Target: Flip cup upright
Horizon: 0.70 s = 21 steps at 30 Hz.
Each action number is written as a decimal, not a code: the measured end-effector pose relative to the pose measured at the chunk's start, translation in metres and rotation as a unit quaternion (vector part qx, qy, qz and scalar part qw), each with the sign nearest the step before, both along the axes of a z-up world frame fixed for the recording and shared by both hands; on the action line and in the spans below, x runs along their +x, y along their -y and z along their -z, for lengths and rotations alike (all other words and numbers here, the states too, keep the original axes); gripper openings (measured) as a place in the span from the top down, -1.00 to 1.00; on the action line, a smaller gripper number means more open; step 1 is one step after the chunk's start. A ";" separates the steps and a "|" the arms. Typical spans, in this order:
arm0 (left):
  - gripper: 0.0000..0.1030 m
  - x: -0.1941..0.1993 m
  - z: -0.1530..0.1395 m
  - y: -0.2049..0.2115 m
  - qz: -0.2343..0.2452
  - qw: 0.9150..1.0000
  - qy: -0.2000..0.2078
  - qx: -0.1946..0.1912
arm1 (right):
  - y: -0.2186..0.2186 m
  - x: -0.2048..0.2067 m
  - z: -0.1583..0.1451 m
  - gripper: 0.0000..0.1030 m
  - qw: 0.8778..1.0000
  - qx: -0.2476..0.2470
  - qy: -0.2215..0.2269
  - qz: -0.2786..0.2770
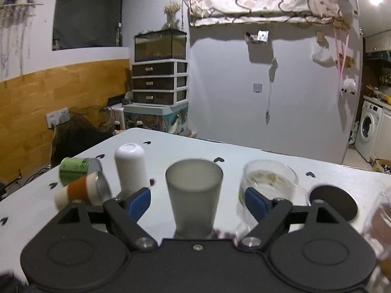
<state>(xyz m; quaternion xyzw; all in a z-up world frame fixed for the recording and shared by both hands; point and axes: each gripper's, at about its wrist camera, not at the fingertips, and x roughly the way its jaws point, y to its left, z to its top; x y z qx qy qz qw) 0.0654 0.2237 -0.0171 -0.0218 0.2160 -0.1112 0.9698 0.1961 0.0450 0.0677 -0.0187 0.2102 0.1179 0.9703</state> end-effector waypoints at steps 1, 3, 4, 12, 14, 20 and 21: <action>-0.36 -0.001 -0.002 0.000 -0.002 1.000 0.004 0.001 | 0.003 -0.009 0.001 -0.67 1.000 0.001 0.002 -0.001; -0.37 -0.003 -0.005 0.000 -0.001 1.000 0.011 0.004 | 0.009 -0.026 0.006 -0.69 1.000 -0.003 0.004 0.002; -0.37 -0.003 -0.007 0.001 -0.001 1.000 0.015 0.006 | 0.011 -0.034 0.009 -0.70 1.000 -0.005 0.005 0.005; -0.67 -0.010 -0.013 0.003 -0.015 0.999 0.027 0.013 | 0.031 -0.089 0.031 -0.80 1.000 0.000 0.005 0.026; -0.70 -0.012 -0.013 0.003 -0.021 0.999 0.033 0.016 | 0.033 -0.102 0.036 -0.86 0.999 -0.015 0.013 0.038; -0.97 -0.015 -0.013 0.004 -0.041 0.998 0.039 0.026 | 0.038 -0.121 0.048 -0.91 0.998 -0.014 0.012 0.055; -1.00 -0.017 -0.013 0.004 -0.046 0.998 0.044 0.028 | 0.038 -0.122 0.049 -0.93 0.998 -0.015 0.012 0.057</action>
